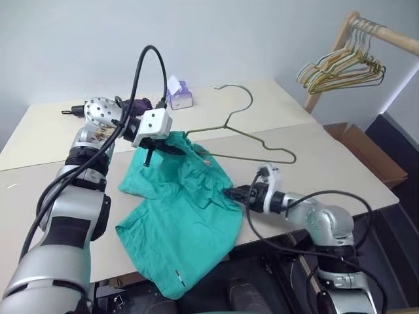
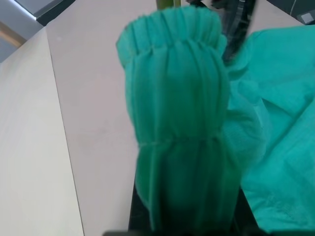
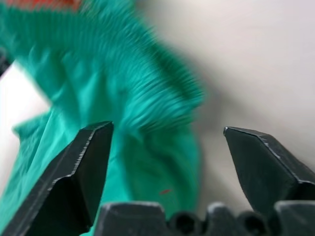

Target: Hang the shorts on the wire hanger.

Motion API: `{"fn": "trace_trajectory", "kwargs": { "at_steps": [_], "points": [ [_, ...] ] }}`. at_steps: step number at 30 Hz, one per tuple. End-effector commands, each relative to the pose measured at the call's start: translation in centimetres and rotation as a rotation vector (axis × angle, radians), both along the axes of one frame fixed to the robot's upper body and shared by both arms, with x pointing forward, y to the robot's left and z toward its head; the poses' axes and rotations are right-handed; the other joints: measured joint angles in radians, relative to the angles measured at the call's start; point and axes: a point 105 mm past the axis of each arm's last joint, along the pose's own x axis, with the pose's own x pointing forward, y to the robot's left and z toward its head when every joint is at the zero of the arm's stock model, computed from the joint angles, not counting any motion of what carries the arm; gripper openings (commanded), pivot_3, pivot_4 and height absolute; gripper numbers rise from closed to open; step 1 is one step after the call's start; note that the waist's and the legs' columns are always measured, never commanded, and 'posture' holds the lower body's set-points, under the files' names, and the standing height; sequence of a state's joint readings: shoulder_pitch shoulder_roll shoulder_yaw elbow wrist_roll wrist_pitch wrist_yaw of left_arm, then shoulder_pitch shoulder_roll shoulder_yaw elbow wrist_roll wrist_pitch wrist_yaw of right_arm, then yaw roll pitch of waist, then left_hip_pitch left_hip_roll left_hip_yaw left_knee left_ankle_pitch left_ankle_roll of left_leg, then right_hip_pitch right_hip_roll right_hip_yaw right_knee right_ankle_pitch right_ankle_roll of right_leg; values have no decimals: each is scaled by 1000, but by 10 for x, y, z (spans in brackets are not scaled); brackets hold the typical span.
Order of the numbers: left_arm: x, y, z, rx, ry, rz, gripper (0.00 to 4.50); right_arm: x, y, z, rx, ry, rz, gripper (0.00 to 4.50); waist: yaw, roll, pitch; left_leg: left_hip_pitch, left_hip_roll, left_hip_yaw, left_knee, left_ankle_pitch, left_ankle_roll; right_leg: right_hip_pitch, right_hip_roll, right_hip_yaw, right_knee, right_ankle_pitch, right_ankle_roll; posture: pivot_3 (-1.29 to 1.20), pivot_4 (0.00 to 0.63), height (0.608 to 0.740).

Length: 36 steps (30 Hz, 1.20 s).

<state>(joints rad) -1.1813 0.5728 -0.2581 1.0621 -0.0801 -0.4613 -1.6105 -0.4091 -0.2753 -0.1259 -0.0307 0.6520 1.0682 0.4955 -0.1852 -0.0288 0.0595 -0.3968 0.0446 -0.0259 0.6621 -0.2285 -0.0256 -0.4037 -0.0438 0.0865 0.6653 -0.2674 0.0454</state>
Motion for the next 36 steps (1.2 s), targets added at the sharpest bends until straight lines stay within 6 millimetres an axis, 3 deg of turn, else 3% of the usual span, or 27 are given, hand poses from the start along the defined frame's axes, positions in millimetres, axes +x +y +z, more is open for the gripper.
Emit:
{"fn": "trace_trajectory", "kwargs": {
  "at_steps": [1,11,12,15,23,25,31,36],
  "points": [
    [1,-3,20,-19,-66,-22,0,11,0,10,126,24,-5,4160,-2,0,0,0,0,0,0,0,0,0,0,0,0,0,0,-103,0,740],
    [1,4,22,-16,-83,-6,0,23,21,8,191,80,48,4160,5,0,0,0,0,0,0,0,0,0,0,0,0,0,0,-75,0,740],
    [1,5,22,-15,-84,-5,0,23,22,8,190,83,46,3994,6,0,0,-1,0,0,0,0,0,0,0,0,0,0,0,-72,0,740],
    [1,6,22,-17,-87,-2,0,22,22,8,202,83,49,3240,8,0,0,-1,0,0,0,0,0,0,-1,0,0,0,0,-68,0,740],
    [2,11,23,-27,-84,18,0,13,10,4,229,68,13,583,11,0,0,-1,0,-1,0,0,0,0,-1,0,0,0,0,-72,0,740],
    [2,13,22,-26,-83,23,0,13,7,5,240,52,-10,94,11,0,0,-1,0,-1,0,0,0,0,-1,0,0,0,0,-77,0,740],
    [4,26,23,-39,-60,85,0,8,-9,1,190,-5,-80,77,8,0,0,-1,0,-1,0,0,0,0,-1,0,0,0,0,-85,0,740],
    [-1,60,17,35,-28,174,0,13,-41,-3,8,-124,-208,77,2,0,0,-1,0,0,0,0,0,0,-1,0,0,0,0,-94,0,740]
  ]
}}
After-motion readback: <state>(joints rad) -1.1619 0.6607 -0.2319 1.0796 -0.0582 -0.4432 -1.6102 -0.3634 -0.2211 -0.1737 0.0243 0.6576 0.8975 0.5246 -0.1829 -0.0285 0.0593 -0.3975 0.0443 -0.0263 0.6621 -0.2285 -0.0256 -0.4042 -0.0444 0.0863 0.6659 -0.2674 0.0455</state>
